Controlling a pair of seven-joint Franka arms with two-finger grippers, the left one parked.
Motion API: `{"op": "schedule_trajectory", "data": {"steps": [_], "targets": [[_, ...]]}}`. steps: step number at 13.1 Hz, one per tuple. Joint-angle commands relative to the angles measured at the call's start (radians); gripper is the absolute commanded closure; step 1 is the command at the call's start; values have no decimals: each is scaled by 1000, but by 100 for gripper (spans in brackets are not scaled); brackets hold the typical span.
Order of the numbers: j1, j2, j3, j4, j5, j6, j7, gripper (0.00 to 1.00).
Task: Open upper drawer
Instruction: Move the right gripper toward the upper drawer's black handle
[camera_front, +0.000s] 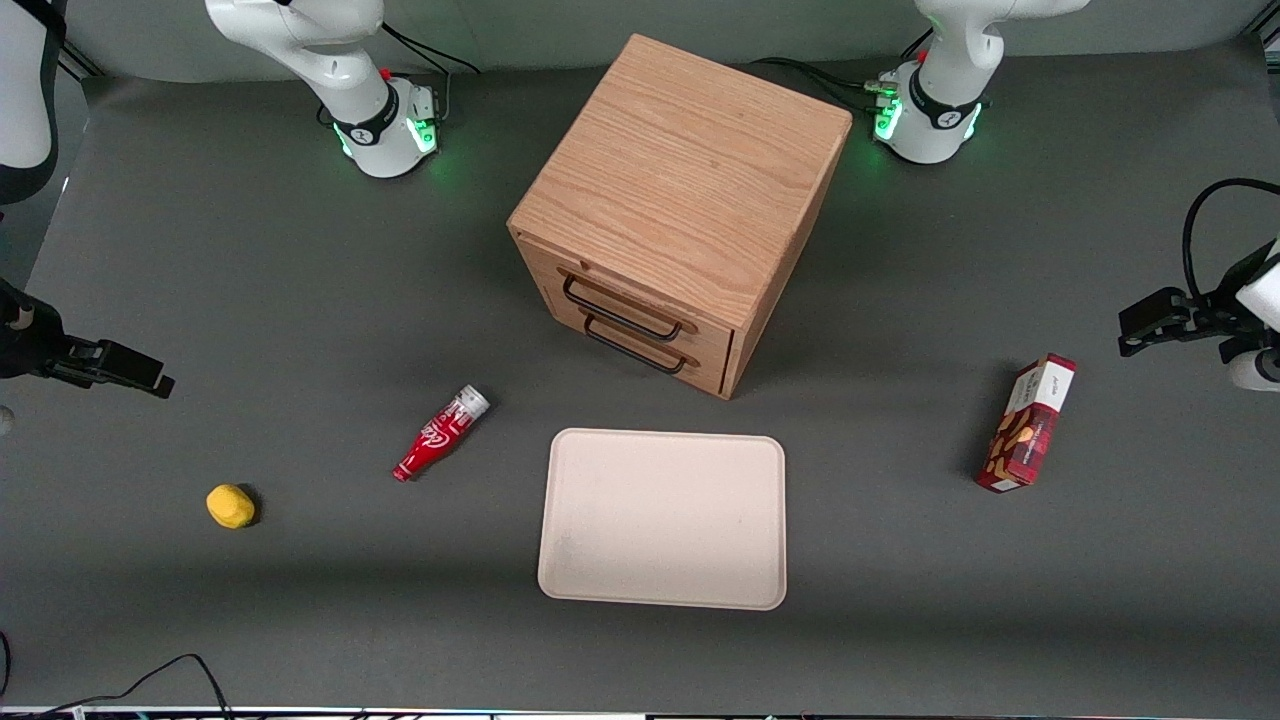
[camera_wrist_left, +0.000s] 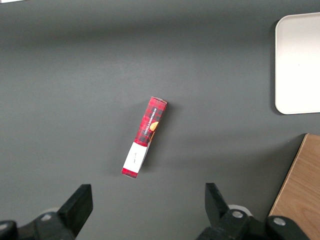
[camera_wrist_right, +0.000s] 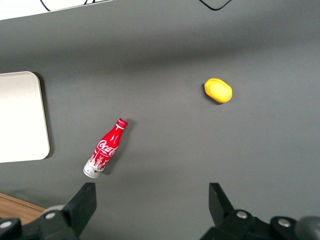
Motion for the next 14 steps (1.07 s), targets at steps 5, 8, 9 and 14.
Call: {"op": "schedule_trajectory", "data": {"steps": [5,8,9,14], "targets": [[8,12,7,26,-12,-8,-44,0],[73,19,11,34,-58,-8,-73,0],[94,20,23,34,-70,-12,-75,0],[107,39,184,32,-63,-29,-106,0]]}}
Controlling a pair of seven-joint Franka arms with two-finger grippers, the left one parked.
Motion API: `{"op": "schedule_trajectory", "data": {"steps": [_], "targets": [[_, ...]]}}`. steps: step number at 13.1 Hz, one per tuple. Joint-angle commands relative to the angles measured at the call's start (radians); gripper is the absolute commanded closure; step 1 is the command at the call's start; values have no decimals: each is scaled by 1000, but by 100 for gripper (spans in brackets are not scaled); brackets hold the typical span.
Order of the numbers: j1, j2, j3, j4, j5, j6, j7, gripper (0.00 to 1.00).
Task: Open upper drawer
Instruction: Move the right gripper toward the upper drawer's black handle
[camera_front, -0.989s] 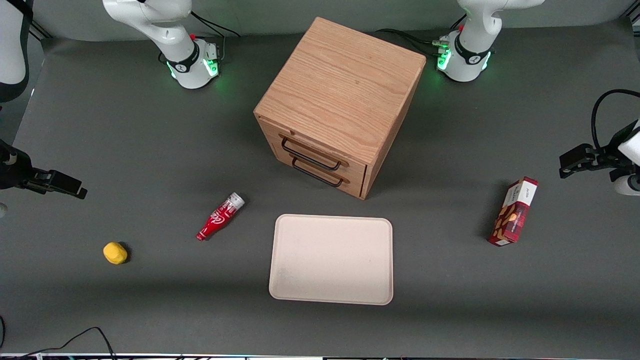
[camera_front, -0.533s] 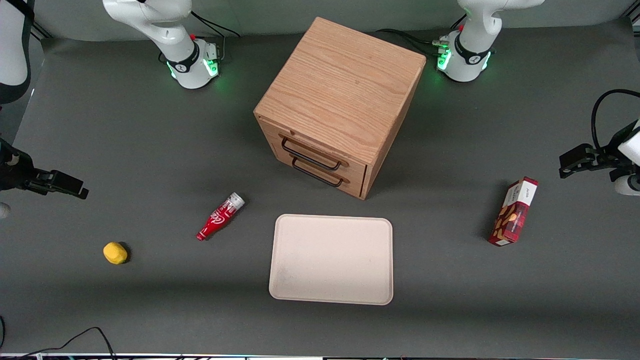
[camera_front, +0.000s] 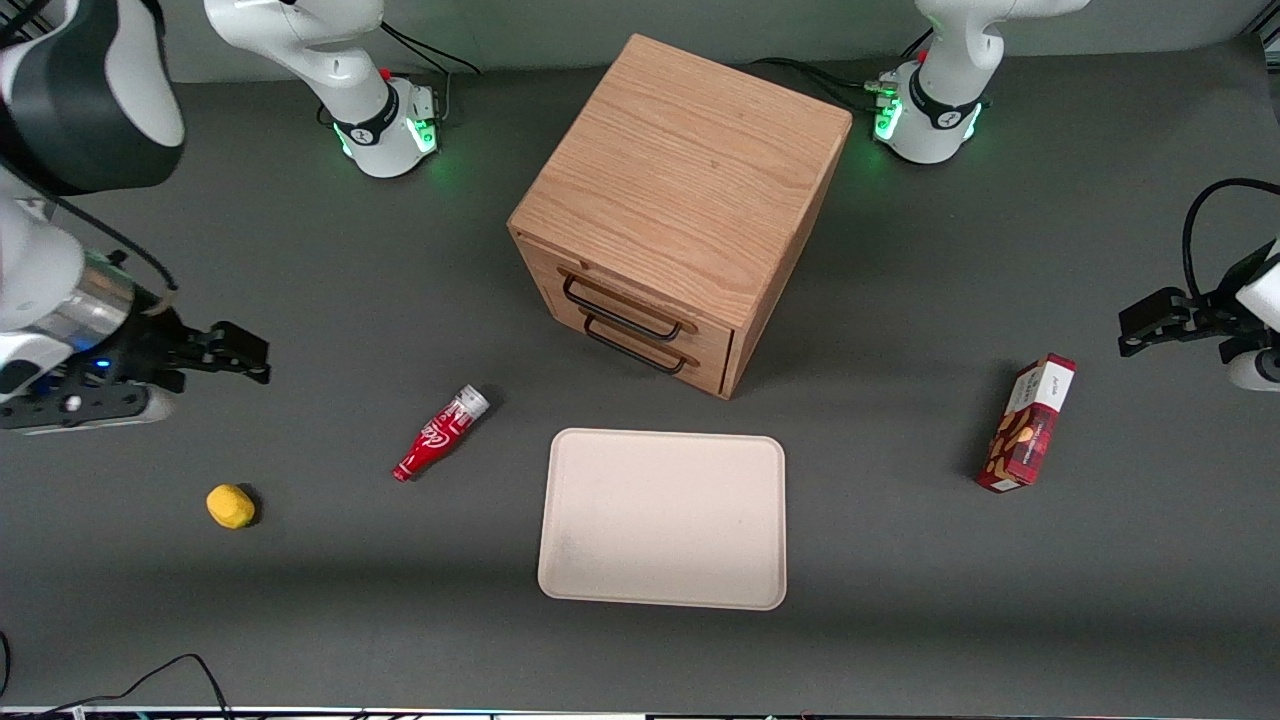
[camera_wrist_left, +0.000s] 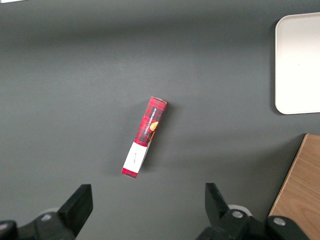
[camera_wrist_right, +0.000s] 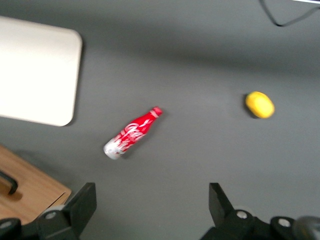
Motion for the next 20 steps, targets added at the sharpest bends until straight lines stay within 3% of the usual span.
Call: {"op": "schedule_trajectory", "data": {"steps": [1,4,9,13,16,20], "targets": [[-2,20,112,27,-7,-24,-34,0],[-1,39,203,21,92,-53,-92,0],[1,127,348,22,91,0,-283,0],[1,217,456,32,88,109,-311,0],[68,263,462,30,75,193,-320,0],[91,331,468,24,65,270,-394,0]]}}
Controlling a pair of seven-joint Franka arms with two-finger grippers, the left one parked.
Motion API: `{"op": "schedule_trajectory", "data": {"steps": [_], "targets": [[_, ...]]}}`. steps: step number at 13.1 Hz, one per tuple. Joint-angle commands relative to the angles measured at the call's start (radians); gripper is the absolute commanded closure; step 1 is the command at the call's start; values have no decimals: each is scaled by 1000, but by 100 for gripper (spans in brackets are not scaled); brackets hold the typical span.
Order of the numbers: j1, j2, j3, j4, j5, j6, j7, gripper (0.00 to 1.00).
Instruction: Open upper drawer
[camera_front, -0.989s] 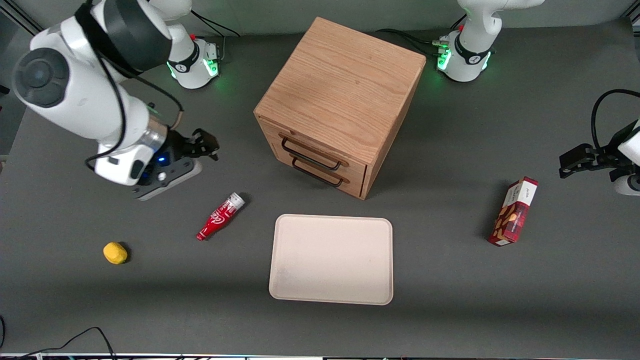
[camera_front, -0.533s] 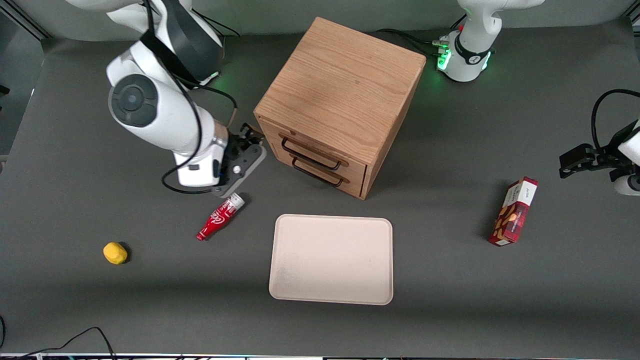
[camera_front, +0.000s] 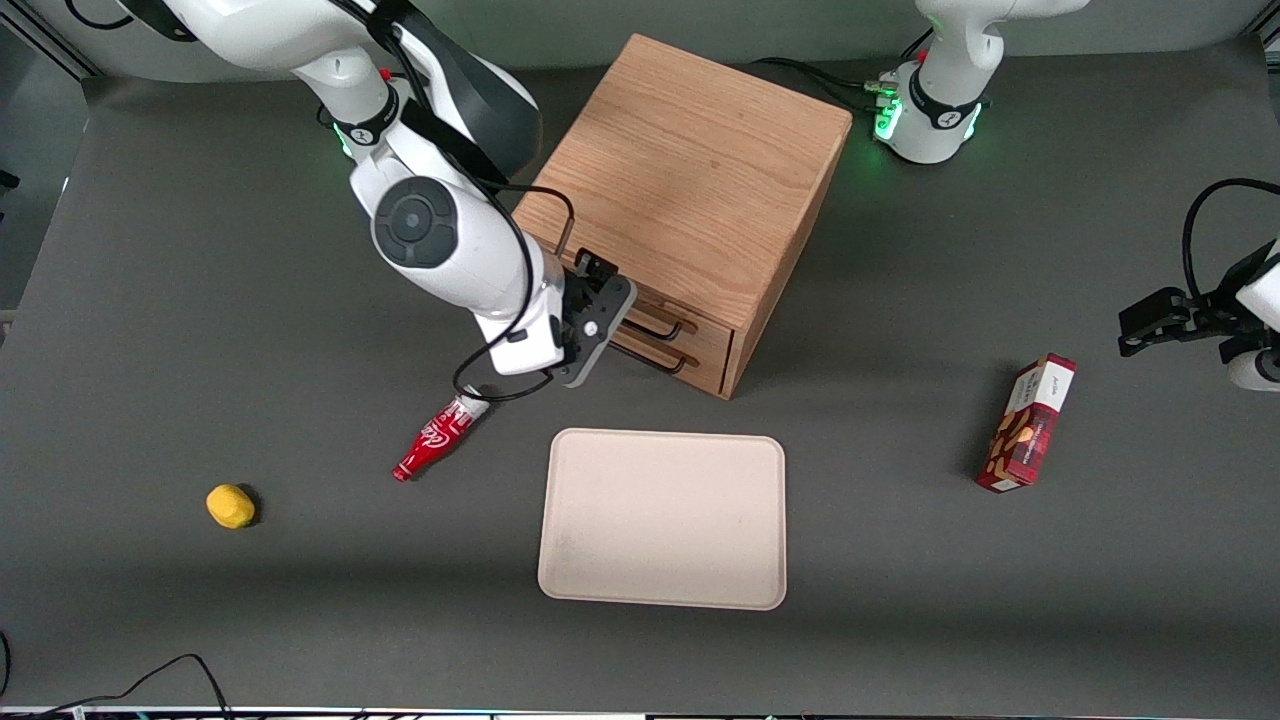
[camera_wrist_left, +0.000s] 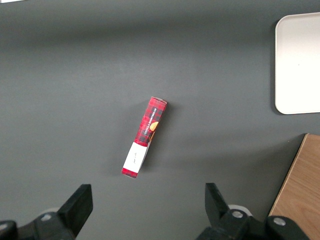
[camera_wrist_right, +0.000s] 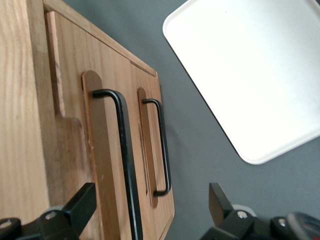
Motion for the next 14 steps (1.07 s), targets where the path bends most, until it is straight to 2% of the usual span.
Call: {"op": "schedule_trajectory", "data": {"steps": [1,5,10,11,14], "targets": [[2,56,9,20,-3,47,-65,0],[2,97,21,9,-2,107,-100,0],[-9,111,18,12,-11,110,-163,0],[-7,116,6,15,-23,111,-185,0],[-19,171,3,52,-123,144,-216,0]]}}
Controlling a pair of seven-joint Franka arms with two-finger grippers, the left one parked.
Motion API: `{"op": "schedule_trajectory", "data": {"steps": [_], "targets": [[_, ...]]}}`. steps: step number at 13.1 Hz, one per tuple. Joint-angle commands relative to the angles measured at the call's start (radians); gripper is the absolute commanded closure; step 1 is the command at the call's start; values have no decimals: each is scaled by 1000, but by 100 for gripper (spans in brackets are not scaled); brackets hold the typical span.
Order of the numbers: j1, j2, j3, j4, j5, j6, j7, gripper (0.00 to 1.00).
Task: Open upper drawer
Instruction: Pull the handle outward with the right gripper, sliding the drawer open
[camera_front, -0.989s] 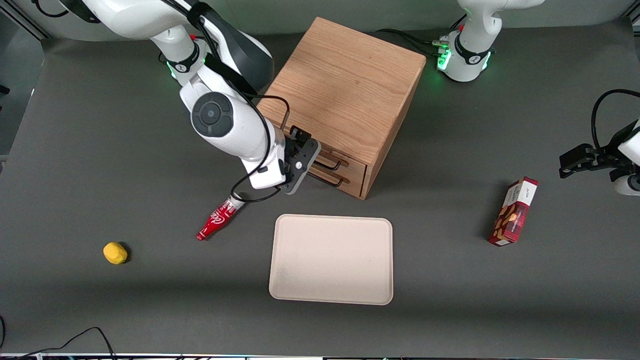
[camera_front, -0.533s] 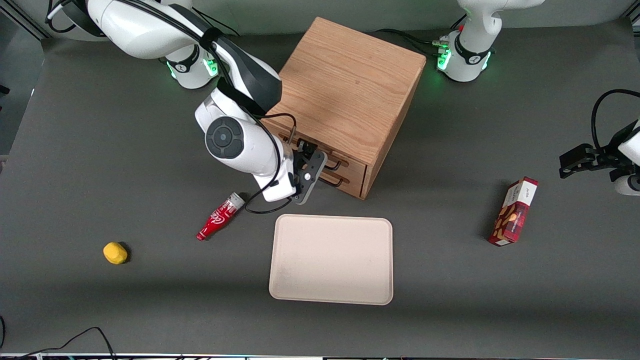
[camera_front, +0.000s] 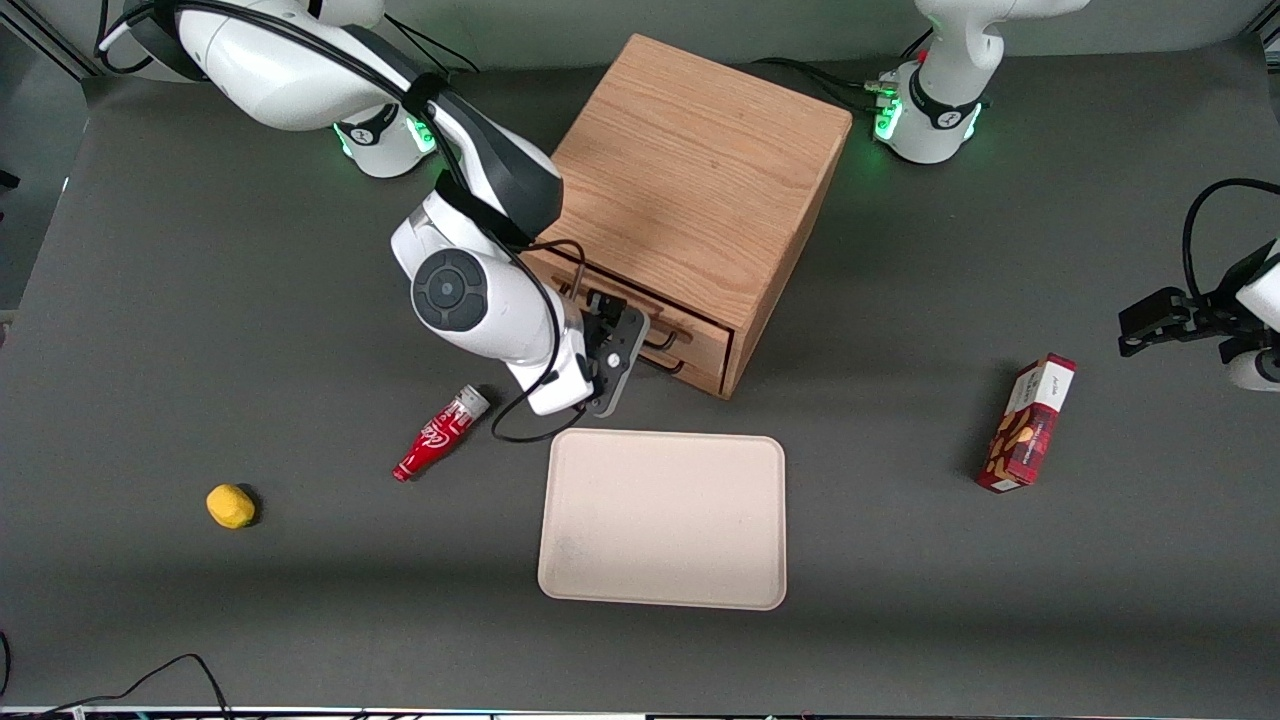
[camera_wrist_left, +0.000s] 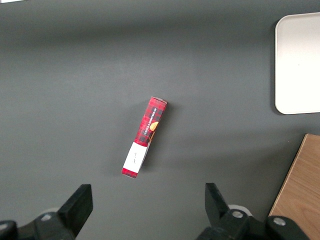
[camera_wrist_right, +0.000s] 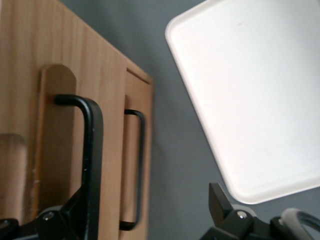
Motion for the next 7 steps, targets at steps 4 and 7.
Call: {"op": "schedule_trajectory", "data": {"steps": [4,7], "targets": [[6,118,-59,182,-86,24,-52,0],[0,133,-100,236,-87,24,-60,0]]}}
